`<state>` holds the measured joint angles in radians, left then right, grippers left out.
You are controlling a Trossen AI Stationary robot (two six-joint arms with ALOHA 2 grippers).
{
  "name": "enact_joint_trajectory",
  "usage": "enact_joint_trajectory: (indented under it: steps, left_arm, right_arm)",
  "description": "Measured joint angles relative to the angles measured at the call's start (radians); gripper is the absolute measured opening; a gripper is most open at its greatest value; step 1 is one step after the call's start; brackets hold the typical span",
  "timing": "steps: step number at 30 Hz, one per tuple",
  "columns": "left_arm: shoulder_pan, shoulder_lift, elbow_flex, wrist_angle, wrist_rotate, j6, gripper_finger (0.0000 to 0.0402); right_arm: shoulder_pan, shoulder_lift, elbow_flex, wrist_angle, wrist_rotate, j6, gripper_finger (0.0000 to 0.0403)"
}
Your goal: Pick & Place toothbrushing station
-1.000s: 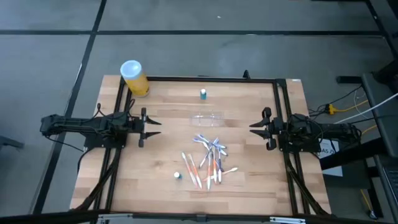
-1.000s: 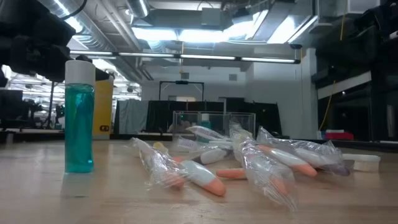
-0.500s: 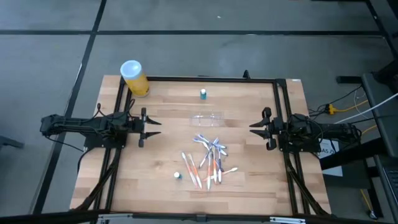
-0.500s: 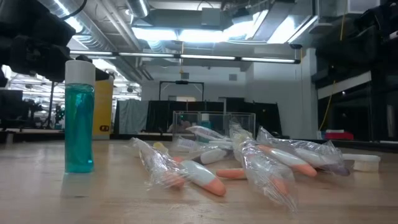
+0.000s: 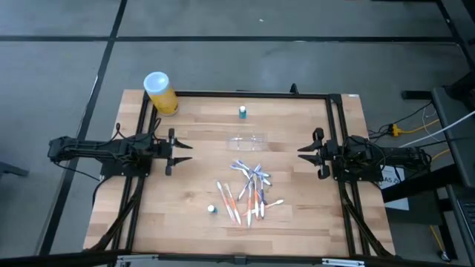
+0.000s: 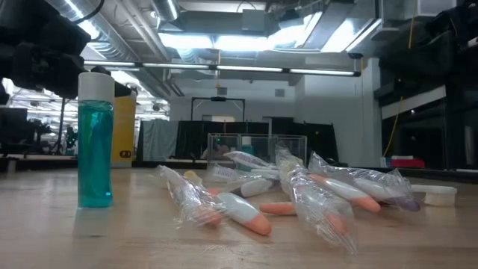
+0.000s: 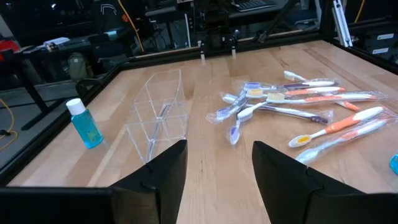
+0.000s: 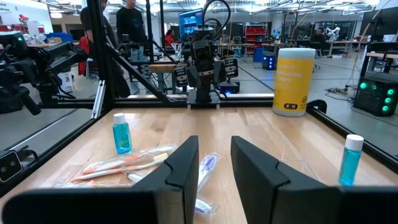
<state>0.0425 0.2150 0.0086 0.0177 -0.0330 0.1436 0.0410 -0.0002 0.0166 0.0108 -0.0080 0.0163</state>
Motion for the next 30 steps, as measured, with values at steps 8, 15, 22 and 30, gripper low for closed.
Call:
enact_joint_trajectory:
  steps: [8,15,22,30]
  left_arm:
    - [0.000,0.000,0.000,0.000,0.000,0.000,0.0178]
    - [0.000,0.000,0.000,0.000,0.000,0.000,0.0178]
    - [0.000,0.000,0.000,0.000,0.000,0.000,0.0178]
    - [0.000,0.000,0.000,0.000,0.000,0.000,0.0178]
  right_arm:
    - [0.000,0.000,0.000,0.000,0.000,0.000,0.0098]
    - [-0.001,0.000,0.000,0.003,0.001,-0.004,0.0098]
    - [0.000,0.000,0.000,0.004,0.032,0.200,0.0098]
    - [0.000,0.000,0.000,0.024,0.075,0.728,0.0098]
